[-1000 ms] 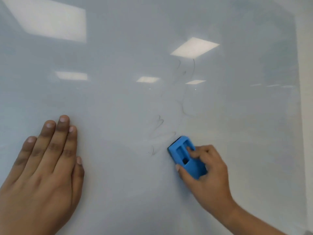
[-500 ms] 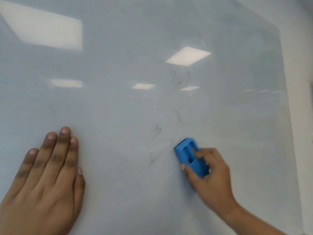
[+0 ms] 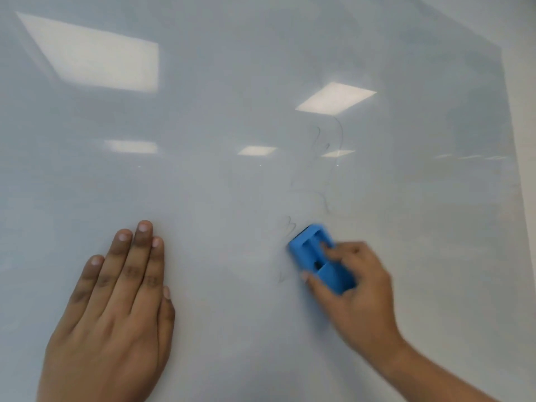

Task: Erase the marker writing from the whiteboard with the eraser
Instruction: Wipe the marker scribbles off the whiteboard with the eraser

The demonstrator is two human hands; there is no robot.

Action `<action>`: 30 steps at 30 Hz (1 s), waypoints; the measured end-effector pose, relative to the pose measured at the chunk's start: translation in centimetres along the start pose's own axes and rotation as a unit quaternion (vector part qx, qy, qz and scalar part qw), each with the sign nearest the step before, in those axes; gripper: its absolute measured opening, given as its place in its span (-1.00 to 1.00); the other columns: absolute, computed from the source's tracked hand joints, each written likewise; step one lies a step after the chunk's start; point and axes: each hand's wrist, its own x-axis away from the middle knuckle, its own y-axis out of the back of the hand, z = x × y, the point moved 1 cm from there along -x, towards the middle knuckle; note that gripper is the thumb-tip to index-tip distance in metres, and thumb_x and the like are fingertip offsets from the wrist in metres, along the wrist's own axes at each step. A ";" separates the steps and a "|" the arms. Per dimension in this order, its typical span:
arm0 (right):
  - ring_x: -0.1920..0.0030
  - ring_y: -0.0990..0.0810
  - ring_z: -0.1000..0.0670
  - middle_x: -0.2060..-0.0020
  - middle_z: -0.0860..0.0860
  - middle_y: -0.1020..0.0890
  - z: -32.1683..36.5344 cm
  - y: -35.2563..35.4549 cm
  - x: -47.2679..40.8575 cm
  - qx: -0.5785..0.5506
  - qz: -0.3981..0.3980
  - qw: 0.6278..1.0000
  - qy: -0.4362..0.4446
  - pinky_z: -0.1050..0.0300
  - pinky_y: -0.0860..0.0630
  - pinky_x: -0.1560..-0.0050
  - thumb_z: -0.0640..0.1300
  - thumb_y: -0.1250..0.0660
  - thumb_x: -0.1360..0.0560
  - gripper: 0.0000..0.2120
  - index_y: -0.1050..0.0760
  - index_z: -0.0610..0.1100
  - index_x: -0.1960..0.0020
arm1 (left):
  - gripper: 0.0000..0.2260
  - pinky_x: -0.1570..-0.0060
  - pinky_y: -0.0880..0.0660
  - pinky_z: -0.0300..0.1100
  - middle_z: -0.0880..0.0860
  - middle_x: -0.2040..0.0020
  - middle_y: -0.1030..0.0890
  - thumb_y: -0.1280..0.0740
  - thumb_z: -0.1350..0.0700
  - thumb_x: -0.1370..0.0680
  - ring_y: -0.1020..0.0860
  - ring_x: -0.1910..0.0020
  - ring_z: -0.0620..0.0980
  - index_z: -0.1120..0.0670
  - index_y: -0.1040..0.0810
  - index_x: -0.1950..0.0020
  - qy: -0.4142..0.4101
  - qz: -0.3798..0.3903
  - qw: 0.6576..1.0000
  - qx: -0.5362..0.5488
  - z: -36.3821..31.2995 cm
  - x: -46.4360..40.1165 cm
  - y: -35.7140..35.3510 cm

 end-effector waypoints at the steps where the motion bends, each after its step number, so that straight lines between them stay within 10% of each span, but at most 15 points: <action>1: 0.00 -0.56 0.06 -0.02 0.11 -0.55 1.0 -0.5 1.6 0.007 0.055 0.996 0.071 0.17 -0.49 -0.01 0.10 -0.53 -0.35 -0.66 -0.59 0.07 -0.09 | -0.50 -0.55 -0.12 0.08 0.14 -0.63 -0.20 -0.04 0.12 -0.65 -0.18 -0.61 0.12 0.23 -0.24 -0.58 0.000 0.003 1.000 -0.003 0.0 -0.1 0.1; 5: 0.07 -0.55 0.03 -0.09 0.07 -0.59 1.3 -0.3 1.8 0.086 0.170 0.948 0.257 0.07 -0.52 0.14 0.21 -0.45 -0.45 -0.63 -0.58 0.05 -0.16 | -0.51 -0.52 -0.18 0.10 0.17 -0.60 -0.25 -0.05 0.12 -0.65 -0.20 -0.60 0.12 0.25 -0.28 -0.56 -0.007 0.004 1.000 -0.014 0.1 -0.2 0.4; 13: 0.07 -0.55 0.02 0.08 0.06 -0.54 0.4 0.1 -5.8 0.036 -0.058 0.997 -0.029 0.21 -0.48 0.07 0.01 -0.58 -0.34 -0.69 -0.57 -0.07 0.02 | -0.53 -0.43 -0.27 0.13 0.21 -0.54 -0.35 -0.08 0.14 -0.63 -0.29 -0.54 0.15 0.29 -0.36 -0.51 -0.010 -0.012 0.999 -0.049 -0.3 -0.4 0.7; 19: 0.11 -0.52 0.09 0.00 0.13 -0.52 3.0 -1.1 -0.5 0.086 0.166 0.945 0.269 0.21 -0.49 0.23 0.23 -0.47 -0.38 -0.61 -0.54 0.07 -0.10 | -0.52 -0.48 -0.19 0.06 0.24 -0.50 -0.40 -0.07 0.15 -0.59 -0.28 -0.52 0.17 0.31 -0.41 -0.47 -0.006 -0.023 0.997 -0.070 -0.1 -0.5 0.3; 26: 0.07 -0.55 0.04 0.02 0.14 -0.55 -0.2 1.9 -14.2 0.064 -0.047 0.995 -0.065 -0.09 -0.59 0.02 0.16 -0.54 -0.35 -0.67 -0.51 0.10 0.00 | -0.51 -0.42 -0.15 0.02 0.29 -0.35 -0.51 -0.10 0.15 -0.48 -0.31 -0.46 0.20 0.32 -0.43 -0.36 -0.040 -0.055 0.994 -0.089 -0.1 -1.2 -0.4; 30: 0.12 -0.55 0.03 0.10 0.08 -0.53 2.1 -0.2 -10.1 0.029 -0.020 0.999 0.033 0.13 -0.49 0.10 0.03 -0.60 -0.32 -0.68 -0.50 0.05 0.07 | -0.51 -0.40 -0.16 0.01 0.30 -0.30 -0.54 -0.12 0.15 -0.45 -0.40 -0.35 0.18 0.32 -0.45 -0.33 -0.046 -0.062 0.993 -0.087 -0.5 -1.6 -0.4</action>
